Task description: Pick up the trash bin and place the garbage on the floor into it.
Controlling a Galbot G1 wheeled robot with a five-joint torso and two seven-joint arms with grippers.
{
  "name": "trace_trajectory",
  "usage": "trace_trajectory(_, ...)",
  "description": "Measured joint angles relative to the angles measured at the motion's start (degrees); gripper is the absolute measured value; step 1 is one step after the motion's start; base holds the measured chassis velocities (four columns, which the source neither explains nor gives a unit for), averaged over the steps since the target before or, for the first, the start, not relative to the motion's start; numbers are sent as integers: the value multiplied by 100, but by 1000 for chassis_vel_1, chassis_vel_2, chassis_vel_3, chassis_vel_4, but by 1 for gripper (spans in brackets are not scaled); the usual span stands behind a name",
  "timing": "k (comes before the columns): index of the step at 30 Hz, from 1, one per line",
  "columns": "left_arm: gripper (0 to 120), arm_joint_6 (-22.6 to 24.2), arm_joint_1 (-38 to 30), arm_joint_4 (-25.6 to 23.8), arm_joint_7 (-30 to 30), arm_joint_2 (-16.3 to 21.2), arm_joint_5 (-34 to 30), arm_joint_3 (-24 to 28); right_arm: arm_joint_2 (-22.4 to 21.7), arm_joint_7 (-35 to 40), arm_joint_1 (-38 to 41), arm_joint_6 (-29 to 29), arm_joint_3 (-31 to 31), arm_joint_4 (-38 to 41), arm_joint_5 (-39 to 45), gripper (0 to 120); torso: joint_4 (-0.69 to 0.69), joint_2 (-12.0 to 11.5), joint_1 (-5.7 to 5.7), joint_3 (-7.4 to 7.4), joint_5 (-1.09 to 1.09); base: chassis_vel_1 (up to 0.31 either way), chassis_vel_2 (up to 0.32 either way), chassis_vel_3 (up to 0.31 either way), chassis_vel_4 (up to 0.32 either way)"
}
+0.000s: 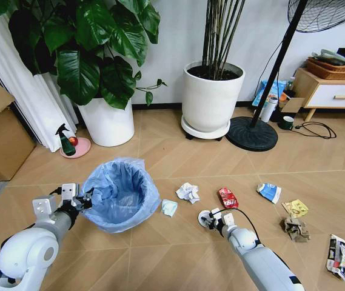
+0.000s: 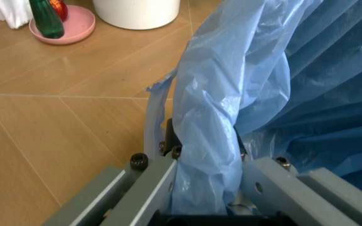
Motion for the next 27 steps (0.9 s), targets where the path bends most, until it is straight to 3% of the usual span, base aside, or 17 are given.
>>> trace_trajectory(19,0,-3,-12,10,34,-1,7,-4,-11,54,-133,9,103,76,20,31,0,0,0,0,1,0,0,0,0)
trace_trajectory(25,0,-5,-5,6,36,-2,11,4,-30,53,-190,9,135,116,23,9,0,-1,1,2,-1,0,0,0,0)
trace_trajectory(27,0,-5,-4,3,36,0,11,4,-34,56,-197,8,142,126,24,7,-1,-1,1,2,0,0,0,0,0)
